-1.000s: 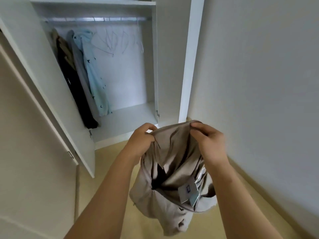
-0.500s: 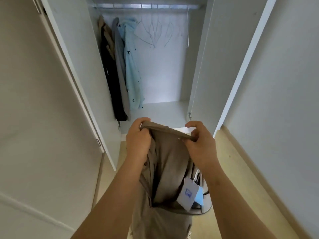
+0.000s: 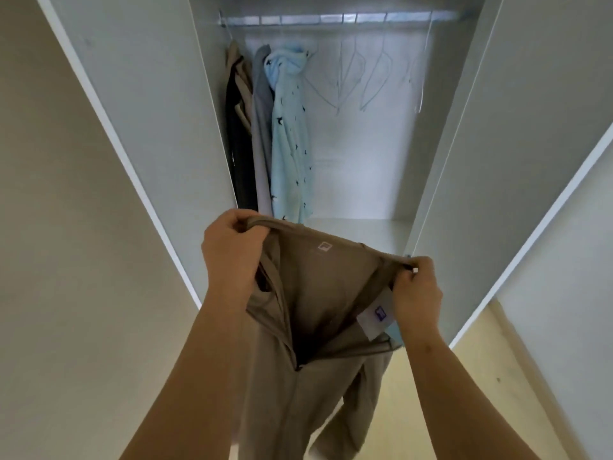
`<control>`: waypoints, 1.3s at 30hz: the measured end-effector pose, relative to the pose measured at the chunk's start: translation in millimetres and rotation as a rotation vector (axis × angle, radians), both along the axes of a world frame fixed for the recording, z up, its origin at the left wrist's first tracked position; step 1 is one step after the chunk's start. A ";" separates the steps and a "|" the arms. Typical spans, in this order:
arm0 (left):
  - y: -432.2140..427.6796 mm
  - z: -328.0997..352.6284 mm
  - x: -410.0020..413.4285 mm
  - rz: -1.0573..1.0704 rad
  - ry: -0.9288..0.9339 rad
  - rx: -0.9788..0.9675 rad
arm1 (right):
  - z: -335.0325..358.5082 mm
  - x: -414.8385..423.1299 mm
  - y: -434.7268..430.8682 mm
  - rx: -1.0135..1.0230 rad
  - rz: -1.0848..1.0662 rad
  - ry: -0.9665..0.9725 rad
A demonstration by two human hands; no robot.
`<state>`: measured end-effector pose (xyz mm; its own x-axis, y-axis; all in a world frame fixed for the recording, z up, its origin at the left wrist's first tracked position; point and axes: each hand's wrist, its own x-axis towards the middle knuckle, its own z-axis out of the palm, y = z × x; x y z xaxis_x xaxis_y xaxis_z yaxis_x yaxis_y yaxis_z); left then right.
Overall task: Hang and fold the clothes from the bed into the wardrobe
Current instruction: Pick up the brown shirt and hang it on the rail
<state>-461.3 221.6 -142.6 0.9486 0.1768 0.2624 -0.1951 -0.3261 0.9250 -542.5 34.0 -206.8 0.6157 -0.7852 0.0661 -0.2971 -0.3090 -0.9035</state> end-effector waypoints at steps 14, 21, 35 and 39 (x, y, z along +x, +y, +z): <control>-24.2 -39.7 150.4 0.268 0.217 -0.042 | 18.1 168.9 -36.0 -0.085 0.222 -0.144; -64.4 -16.5 285.7 0.084 0.271 -0.428 | 32.7 295.9 -53.5 -0.062 0.209 -0.192; -100.9 23.0 452.8 0.001 0.189 -0.605 | 45.4 471.9 -70.5 0.001 0.362 -0.048; -104.4 29.7 479.9 -0.013 0.173 -0.739 | 52.3 518.3 -74.2 -0.028 0.475 -0.095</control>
<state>18.5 117.2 -112.9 0.9687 0.2372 -0.0726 -0.0271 0.3921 0.9195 -24.2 -40.3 -154.5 0.8957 -0.4162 0.1565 -0.0337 -0.4145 -0.9094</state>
